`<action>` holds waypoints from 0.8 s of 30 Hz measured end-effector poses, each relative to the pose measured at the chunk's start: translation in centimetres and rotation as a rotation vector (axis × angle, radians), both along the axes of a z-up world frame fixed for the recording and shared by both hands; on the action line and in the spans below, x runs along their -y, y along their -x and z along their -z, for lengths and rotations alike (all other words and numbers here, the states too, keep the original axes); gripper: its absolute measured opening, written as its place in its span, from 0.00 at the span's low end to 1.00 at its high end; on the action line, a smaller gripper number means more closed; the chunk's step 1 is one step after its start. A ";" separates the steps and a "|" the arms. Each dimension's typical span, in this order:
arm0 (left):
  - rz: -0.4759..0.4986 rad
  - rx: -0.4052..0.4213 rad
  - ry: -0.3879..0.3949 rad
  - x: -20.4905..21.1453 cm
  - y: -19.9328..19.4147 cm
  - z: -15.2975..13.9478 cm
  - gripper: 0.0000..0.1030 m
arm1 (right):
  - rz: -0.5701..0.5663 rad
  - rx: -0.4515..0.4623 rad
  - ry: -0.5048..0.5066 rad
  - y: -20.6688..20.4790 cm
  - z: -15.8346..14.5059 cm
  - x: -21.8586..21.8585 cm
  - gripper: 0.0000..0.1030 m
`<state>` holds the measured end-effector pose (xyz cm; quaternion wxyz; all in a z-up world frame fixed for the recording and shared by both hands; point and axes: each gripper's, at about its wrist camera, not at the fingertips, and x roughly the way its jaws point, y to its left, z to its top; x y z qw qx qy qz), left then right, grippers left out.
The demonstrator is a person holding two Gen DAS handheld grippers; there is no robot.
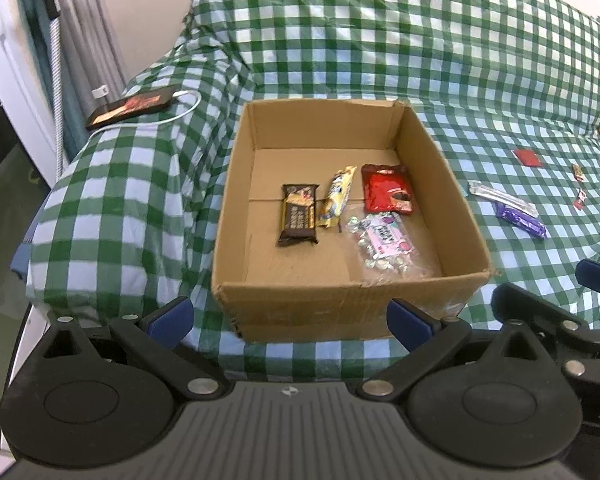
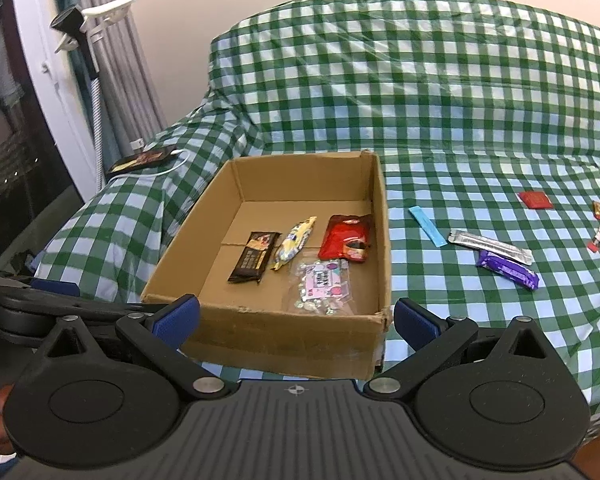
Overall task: Organize snacks
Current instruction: 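Lift both open tools away from the box, then grasp the silver stick pack with left tool while right tool grasps purple bar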
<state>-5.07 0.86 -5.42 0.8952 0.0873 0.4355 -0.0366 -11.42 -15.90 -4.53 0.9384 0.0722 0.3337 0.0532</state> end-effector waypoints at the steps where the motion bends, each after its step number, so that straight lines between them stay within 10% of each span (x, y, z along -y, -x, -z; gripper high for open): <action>1: 0.007 0.001 -0.002 0.5 -0.3 -0.1 1.00 | 0.012 0.003 -0.005 0.0 0.0 0.4 1.00; 15: 0.252 -0.017 -0.003 14.2 -6.7 -0.6 1.00 | 0.367 0.018 0.005 0.1 2.2 14.8 1.00; 24: 0.563 -0.014 -0.211 27.5 -16.0 5.1 1.00 | 0.382 -0.046 0.055 -5.4 7.5 23.5 1.00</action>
